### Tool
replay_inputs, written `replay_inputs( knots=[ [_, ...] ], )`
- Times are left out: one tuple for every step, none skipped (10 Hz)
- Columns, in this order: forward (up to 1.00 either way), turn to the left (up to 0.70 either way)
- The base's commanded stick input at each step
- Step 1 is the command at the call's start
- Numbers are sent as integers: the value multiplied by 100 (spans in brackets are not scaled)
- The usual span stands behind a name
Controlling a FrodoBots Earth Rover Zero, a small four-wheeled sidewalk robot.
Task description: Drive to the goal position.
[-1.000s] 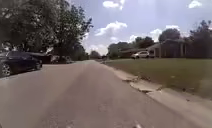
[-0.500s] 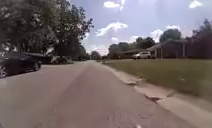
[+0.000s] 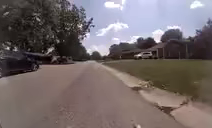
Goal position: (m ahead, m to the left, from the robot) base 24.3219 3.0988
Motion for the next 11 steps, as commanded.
replay_inputs(
  knots=[
    [70, 0],
    [70, 0],
    [70, 0],
    [70, 0],
    [70, 0],
    [70, 0],
    [70, 0],
    [70, 0],
    [70, 0],
    [70, 0],
    [70, 0]
  ],
)
